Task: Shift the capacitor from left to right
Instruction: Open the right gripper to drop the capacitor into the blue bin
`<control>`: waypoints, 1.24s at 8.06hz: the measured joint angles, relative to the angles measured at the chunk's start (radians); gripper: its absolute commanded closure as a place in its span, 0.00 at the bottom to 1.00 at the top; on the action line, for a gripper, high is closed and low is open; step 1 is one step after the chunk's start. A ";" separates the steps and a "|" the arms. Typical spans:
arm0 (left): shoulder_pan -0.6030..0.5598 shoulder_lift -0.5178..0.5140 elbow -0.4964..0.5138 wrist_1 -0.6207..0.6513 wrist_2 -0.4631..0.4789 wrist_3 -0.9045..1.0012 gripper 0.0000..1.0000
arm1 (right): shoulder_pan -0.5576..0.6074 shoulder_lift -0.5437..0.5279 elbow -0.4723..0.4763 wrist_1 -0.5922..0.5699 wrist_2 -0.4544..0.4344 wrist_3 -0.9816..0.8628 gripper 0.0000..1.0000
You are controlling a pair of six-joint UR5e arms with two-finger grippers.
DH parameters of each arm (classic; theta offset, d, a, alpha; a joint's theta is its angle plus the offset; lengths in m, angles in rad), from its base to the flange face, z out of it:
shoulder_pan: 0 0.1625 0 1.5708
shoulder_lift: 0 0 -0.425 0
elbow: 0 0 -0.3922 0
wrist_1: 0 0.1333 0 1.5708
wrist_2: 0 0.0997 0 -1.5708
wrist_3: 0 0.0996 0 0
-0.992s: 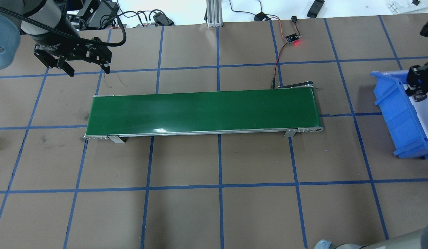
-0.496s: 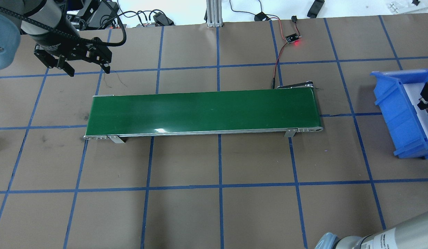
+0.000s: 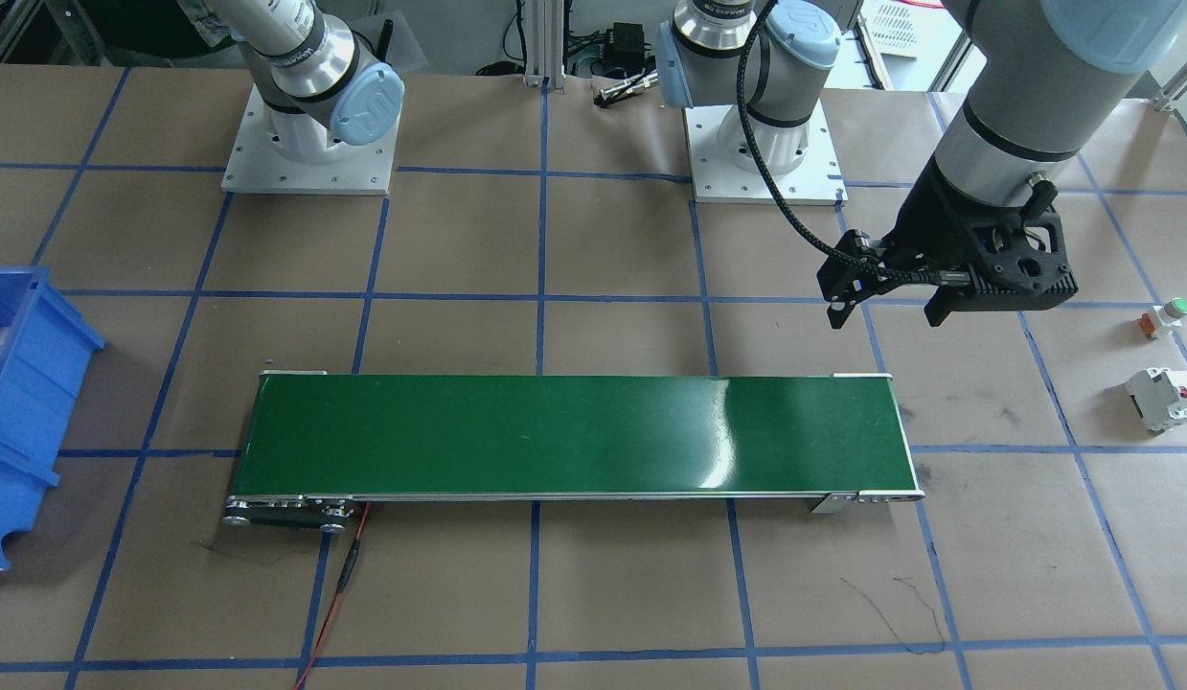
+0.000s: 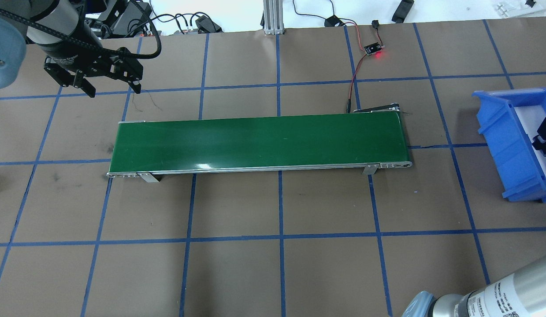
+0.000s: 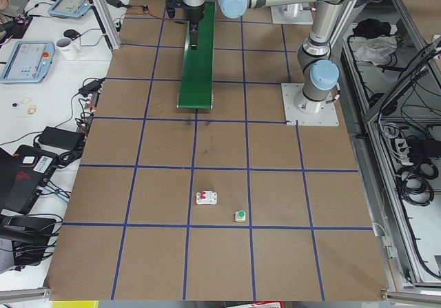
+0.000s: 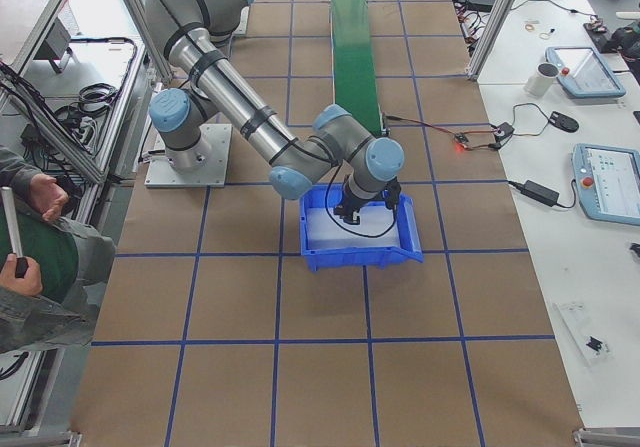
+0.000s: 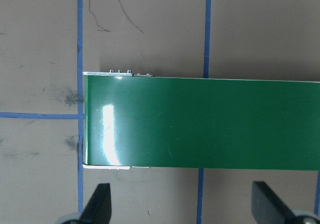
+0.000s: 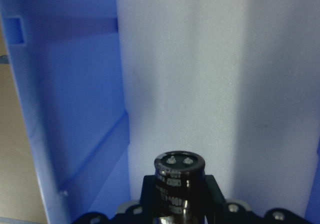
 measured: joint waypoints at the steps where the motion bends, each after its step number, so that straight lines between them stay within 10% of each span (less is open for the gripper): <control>1: 0.000 0.000 0.000 0.000 -0.001 0.000 0.00 | -0.002 0.018 -0.001 -0.022 0.021 -0.015 0.92; 7: 0.000 0.000 0.000 0.000 -0.001 0.000 0.00 | -0.010 0.053 -0.010 -0.099 0.179 -0.072 0.34; 10: 0.000 0.000 0.000 0.000 -0.002 0.001 0.00 | -0.016 0.044 -0.012 -0.099 0.211 -0.086 0.24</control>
